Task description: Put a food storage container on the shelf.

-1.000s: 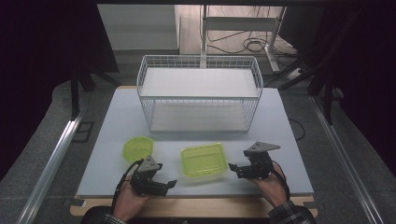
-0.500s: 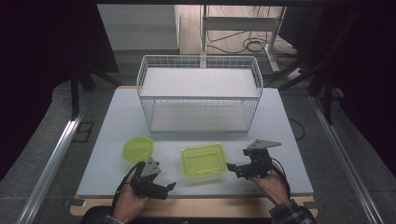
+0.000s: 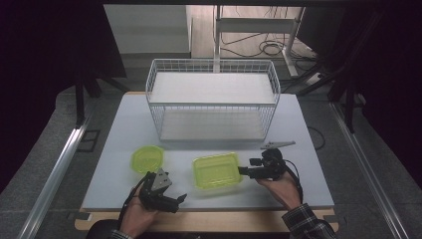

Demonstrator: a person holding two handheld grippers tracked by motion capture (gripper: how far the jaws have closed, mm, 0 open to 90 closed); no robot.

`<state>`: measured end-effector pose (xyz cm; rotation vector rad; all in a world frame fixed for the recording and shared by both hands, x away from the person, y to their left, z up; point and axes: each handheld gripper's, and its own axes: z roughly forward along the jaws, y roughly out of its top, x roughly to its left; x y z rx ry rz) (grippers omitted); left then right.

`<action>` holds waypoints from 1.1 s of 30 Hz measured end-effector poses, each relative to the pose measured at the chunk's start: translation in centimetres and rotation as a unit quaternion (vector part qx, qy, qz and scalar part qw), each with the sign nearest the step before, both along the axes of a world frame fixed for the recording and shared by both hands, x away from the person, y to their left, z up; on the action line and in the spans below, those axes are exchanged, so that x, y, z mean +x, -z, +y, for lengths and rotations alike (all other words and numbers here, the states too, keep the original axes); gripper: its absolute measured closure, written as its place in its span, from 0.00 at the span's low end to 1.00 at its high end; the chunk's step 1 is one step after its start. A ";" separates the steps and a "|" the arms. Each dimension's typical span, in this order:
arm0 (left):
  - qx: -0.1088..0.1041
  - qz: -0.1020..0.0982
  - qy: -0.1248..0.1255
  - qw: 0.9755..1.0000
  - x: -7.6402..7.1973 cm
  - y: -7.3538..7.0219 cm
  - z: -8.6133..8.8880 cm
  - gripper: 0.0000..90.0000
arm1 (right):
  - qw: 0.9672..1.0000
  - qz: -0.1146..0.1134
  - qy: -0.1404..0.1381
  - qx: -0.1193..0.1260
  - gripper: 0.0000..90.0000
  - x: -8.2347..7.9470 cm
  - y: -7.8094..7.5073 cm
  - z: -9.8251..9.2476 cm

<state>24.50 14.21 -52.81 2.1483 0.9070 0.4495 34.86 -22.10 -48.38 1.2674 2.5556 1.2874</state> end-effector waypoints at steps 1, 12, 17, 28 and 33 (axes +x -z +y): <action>-0.003 -0.001 0.000 1.000 0.0 0.0 0.0 0.05 | 1.000 0.007 -0.002 0.007 0.41 0.4 0.0 0.1; -0.004 -0.010 -0.006 1.000 0.1 -0.2 0.2 0.06 | 0.998 0.065 -0.009 0.026 0.58 2.2 1.1 1.1; 0.008 -0.013 -0.002 1.000 0.0 -0.1 0.0 0.06 | 0.993 0.106 -0.011 0.047 0.66 2.9 1.7 1.0; 0.016 -0.019 -0.002 1.000 0.0 -0.1 -0.2 0.06 | 0.977 0.182 -0.022 0.107 0.89 3.6 2.2 0.7; 0.008 -0.022 -0.005 1.000 0.0 -0.2 0.0 0.06 | 0.982 0.161 -0.024 0.092 0.89 3.2 1.2 1.2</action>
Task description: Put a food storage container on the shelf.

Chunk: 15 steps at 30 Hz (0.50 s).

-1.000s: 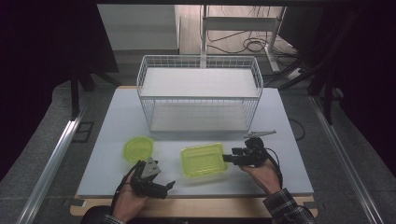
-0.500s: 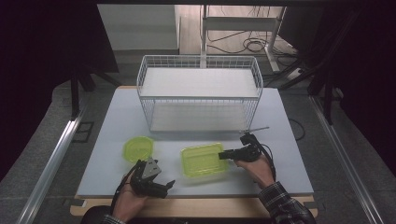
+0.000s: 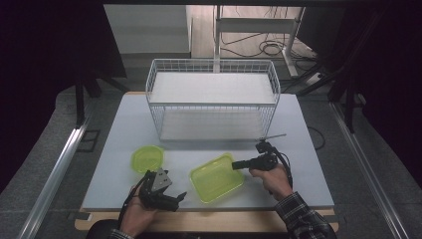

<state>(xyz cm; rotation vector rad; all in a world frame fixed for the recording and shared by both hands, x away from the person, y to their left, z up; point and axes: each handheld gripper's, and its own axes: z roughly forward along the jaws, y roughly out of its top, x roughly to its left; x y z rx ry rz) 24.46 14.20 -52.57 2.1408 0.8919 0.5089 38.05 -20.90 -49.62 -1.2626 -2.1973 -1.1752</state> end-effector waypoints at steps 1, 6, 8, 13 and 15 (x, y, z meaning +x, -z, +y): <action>-0.003 0.000 -0.001 1.000 0.0 0.0 0.1 0.06 | 1.000 -0.002 0.001 0.002 0.89 0.0 -0.2 -0.1; -0.003 0.002 -0.004 1.000 0.0 0.0 0.2 0.06 | 1.000 -0.009 0.010 0.021 0.89 0.0 -1.1 -0.7; -0.004 0.001 -0.004 1.000 0.0 -0.1 0.2 0.06 | 0.999 -0.011 0.013 0.028 0.89 0.1 -1.6 -0.9; -0.003 0.000 -0.003 1.000 0.0 -0.1 0.2 0.06 | 0.998 -0.016 0.025 0.048 0.89 0.3 -2.7 -1.5; -0.003 0.000 -0.003 1.000 0.0 -0.1 0.2 0.06 | 0.998 -0.018 0.028 0.053 0.89 0.4 -3.1 -1.7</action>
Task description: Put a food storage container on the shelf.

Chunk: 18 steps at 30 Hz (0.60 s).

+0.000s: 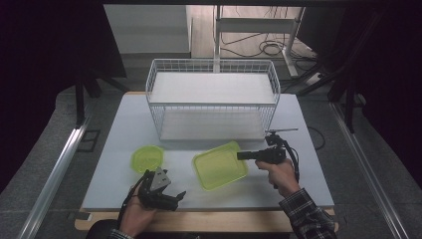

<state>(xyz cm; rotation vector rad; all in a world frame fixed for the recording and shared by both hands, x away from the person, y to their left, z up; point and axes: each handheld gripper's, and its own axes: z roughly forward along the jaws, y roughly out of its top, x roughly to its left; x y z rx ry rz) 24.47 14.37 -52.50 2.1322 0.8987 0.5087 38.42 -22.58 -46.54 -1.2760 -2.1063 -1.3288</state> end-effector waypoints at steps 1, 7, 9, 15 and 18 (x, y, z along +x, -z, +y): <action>0.000 0.000 0.000 1.000 0.0 0.0 0.0 0.06 | 1.000 0.000 0.002 0.002 0.89 0.1 -0.2 -0.1; 0.000 0.002 -0.004 1.000 0.0 0.0 0.0 0.06 | 1.000 -0.011 0.012 0.009 0.89 0.4 -1.8 -0.2; -0.001 0.002 -0.004 1.000 0.0 0.0 0.0 0.06 | 1.000 -0.014 0.014 0.014 0.89 0.5 -2.4 -0.3; -0.011 0.006 -0.001 1.000 0.1 0.0 0.0 0.06 | 0.999 -0.026 0.019 0.025 0.89 0.8 -4.6 -0.2; -0.023 0.011 0.000 1.000 0.1 -0.1 0.1 0.07 | 0.999 -0.032 0.019 0.028 0.89 1.0 -5.7 -0.1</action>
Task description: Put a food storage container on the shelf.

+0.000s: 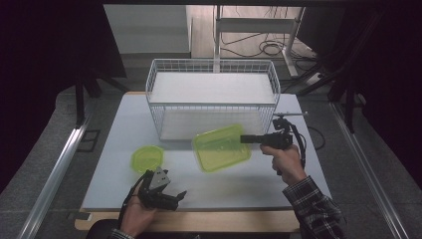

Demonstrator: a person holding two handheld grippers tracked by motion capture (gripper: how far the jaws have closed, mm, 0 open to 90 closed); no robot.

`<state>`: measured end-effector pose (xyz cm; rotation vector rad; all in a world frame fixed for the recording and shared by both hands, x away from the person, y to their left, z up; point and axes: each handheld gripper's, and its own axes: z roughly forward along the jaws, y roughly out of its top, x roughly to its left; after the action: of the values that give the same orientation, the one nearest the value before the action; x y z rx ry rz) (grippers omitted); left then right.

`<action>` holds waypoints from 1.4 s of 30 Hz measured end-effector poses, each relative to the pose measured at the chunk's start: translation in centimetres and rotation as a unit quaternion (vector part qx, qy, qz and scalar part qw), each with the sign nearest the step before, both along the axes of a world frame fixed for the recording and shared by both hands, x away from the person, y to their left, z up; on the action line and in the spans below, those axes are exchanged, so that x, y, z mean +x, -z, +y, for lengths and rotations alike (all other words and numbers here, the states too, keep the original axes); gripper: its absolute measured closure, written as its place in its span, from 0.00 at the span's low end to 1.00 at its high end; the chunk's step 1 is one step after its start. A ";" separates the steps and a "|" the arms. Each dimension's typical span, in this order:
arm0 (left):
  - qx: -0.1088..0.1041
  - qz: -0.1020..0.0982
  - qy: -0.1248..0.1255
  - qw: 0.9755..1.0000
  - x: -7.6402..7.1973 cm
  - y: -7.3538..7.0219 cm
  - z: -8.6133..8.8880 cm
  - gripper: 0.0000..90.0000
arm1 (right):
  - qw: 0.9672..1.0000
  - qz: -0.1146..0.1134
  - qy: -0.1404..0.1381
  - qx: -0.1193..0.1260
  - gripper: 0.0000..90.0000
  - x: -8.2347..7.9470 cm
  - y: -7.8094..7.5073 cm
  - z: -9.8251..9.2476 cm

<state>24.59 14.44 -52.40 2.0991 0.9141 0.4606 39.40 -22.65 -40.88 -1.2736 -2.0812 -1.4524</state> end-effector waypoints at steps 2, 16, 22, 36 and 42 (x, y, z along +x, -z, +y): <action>-0.003 0.000 0.000 1.000 0.0 0.0 0.0 0.06 | 1.000 -0.003 0.002 0.002 0.89 0.1 -0.6 0.1; 0.008 -0.009 0.002 1.000 0.1 0.0 -0.1 0.06 | 0.999 -0.018 0.016 0.028 0.89 1.3 -4.8 0.4; 0.010 -0.016 0.000 1.000 0.1 0.0 -0.1 0.06 | 0.999 -0.029 0.024 0.031 0.89 2.1 -6.4 0.7; 0.017 -0.021 -0.001 1.000 0.1 0.0 -0.1 0.05 | 0.997 -0.043 0.058 0.039 0.89 4.4 -8.5 1.6; 0.020 -0.022 -0.002 1.000 0.1 0.0 -0.1 0.05 | 0.995 -0.049 0.078 0.038 0.89 5.6 -9.2 1.9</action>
<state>24.65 14.30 -52.39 2.1142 0.8902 0.5290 45.00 -20.72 -31.67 -1.3886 -2.0036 -1.6771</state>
